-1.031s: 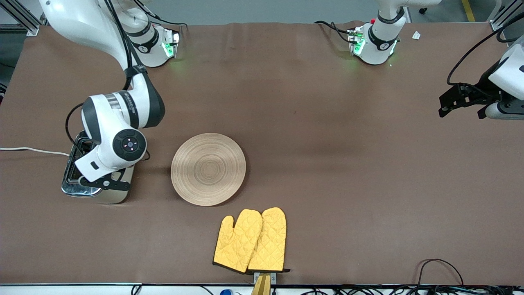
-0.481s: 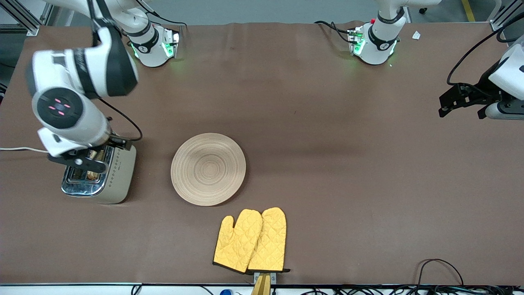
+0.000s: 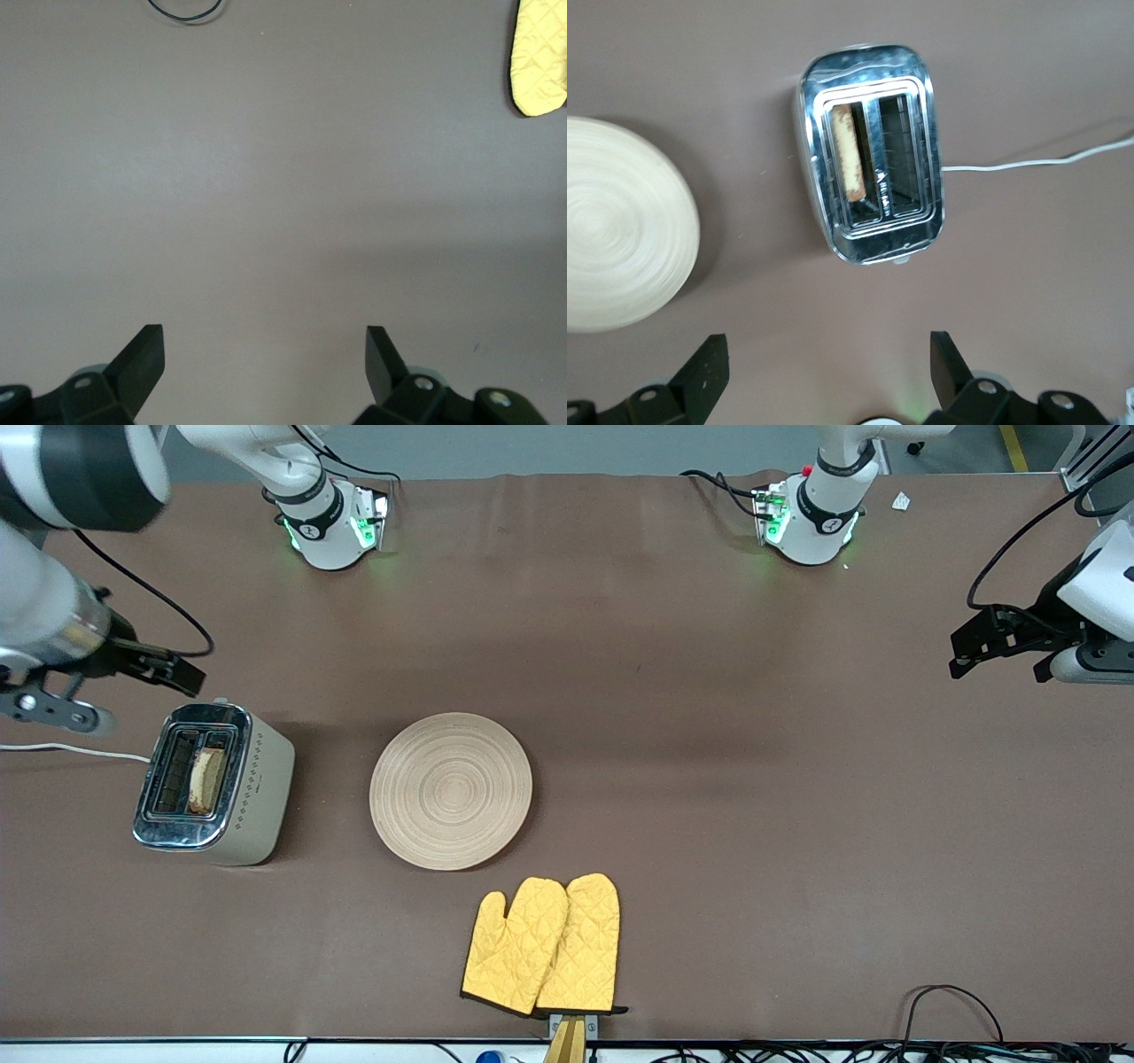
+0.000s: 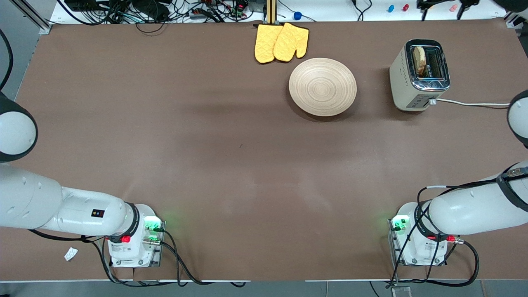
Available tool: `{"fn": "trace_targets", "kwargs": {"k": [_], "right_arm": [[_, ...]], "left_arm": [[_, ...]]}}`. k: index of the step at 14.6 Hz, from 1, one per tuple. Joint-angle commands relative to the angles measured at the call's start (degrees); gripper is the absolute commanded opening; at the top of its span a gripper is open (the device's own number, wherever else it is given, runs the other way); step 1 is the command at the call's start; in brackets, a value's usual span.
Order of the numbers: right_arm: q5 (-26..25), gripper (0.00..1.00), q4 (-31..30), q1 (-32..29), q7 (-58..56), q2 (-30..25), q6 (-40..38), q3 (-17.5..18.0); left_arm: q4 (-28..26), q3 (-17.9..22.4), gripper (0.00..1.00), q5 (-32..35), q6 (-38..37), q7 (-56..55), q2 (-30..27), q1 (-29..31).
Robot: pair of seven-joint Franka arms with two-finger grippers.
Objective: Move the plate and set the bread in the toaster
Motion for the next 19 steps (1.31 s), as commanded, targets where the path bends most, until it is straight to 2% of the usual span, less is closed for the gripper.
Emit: {"fn": "trace_targets", "kwargs": {"k": [1,4,8,19], "right_arm": [[5.65,1.0,-5.55,-6.08,-8.52,-6.07,1.37,0.78],[8.01,1.0,-5.56,-9.33,-15.64,-7.05,1.28,0.6],[8.29,1.0,-5.56,-10.65,-21.35,-7.84,0.66,0.69],[7.5,1.0,-5.04,-10.04,-21.81,-7.75,0.31,0.69]], "left_arm": [[0.32,-0.19,1.0,1.32,-0.19,-0.8,-0.1,-0.16],[0.32,-0.19,1.0,1.32,-0.19,-0.8,-0.1,-0.16],[0.32,-0.19,1.0,1.32,-0.19,-0.8,-0.1,-0.07],[2.17,-0.19,1.0,1.32,-0.1,-0.62,1.4,0.02]]}}
